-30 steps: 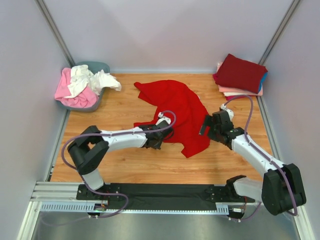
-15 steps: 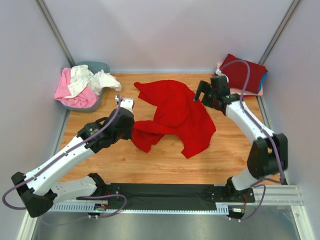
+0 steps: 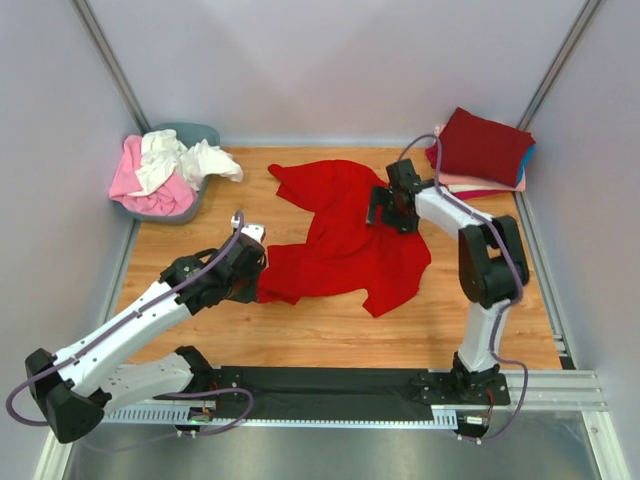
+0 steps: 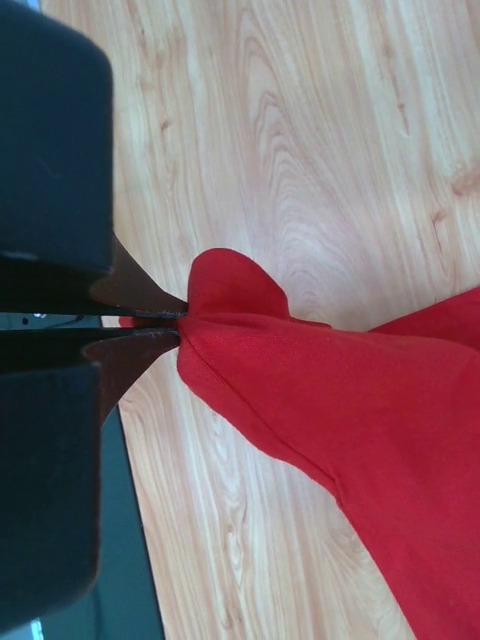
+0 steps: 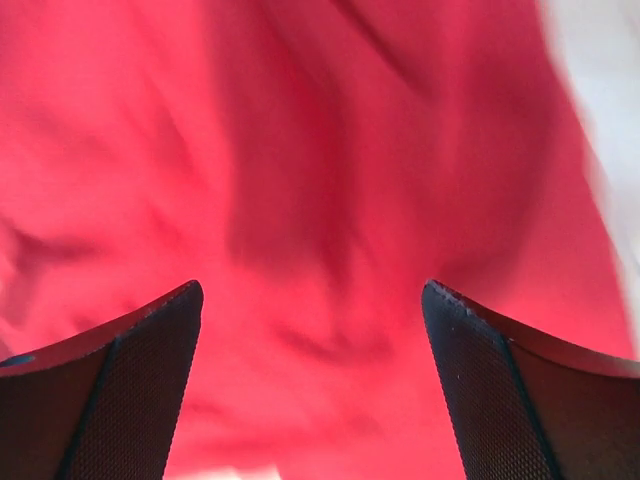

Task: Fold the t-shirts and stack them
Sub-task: Flatten the tshirt out

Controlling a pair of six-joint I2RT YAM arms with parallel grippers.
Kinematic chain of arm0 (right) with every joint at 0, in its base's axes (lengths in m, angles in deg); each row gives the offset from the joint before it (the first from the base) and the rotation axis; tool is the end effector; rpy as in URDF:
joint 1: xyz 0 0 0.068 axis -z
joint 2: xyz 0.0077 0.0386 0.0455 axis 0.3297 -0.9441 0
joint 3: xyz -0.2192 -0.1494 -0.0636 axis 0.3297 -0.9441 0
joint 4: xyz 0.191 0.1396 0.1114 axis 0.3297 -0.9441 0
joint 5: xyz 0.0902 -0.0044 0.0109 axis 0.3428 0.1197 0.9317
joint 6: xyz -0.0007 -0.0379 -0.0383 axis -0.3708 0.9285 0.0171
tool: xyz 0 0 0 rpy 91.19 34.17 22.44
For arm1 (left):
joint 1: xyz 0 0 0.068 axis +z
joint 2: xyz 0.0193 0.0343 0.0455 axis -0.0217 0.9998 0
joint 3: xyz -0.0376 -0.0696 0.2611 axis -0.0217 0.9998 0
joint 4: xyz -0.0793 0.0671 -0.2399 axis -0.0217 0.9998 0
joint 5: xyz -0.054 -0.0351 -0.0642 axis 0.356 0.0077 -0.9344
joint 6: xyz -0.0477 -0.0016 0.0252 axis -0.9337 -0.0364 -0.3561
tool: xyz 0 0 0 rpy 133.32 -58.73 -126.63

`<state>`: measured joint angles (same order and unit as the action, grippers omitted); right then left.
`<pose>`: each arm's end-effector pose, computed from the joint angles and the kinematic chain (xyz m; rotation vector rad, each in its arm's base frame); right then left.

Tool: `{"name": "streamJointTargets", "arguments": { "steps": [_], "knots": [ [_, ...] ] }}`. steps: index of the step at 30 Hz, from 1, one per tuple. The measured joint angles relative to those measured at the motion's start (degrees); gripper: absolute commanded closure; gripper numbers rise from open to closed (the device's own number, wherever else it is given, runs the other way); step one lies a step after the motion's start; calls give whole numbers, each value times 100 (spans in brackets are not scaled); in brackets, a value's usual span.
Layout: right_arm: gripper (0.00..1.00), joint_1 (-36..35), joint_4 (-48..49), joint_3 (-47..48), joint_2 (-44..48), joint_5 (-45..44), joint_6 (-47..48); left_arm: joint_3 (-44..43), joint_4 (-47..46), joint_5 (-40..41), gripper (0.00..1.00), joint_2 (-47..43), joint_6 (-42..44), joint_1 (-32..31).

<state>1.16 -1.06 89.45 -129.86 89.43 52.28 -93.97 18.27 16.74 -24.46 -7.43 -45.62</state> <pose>0.4085 0.1349 0.1916 0.1461 2.6943 0.2858 0.1355 -0.1190 0.2879 0.1853 2.5409 -0.1565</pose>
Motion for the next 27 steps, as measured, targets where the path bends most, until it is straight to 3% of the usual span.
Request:
{"name": "streamJointTargets", "arguments": {
  "steps": [9, 12, 15, 19, 24, 25, 26, 27],
  "knots": [
    [12, 44, 415, -3899, 4409, -774, -841, -444, 144, 229, 100, 63, 472, 44],
    [15, 42, 522, -4795, 4863, -675, -1119, -442, 116, 229, 100, 83, 590, 118],
    [18, 42, 557, -5530, 4684, -507, -1362, -431, 57, 225, 100, 94, 658, 175],
    [22, 42, 901, -5549, 4575, -461, -1478, -404, 28, 223, 100, 94, 691, 179],
    [52, 44, 1128, -5425, 4240, -459, -1456, -363, 20, 234, 100, 15, 693, 179],
    [62, 44, 1172, -5399, 4159, -450, -1451, -363, 15, 238, 100, 4, 693, 179],
    [86, 44, 1200, -5355, 4076, -442, -1423, -363, 15, 249, 100, -11, 693, 179],
    [98, 44, 1187, -5318, 4013, -433, -1375, -363, 15, 256, 100, -17, 693, 179]
  ]
}}
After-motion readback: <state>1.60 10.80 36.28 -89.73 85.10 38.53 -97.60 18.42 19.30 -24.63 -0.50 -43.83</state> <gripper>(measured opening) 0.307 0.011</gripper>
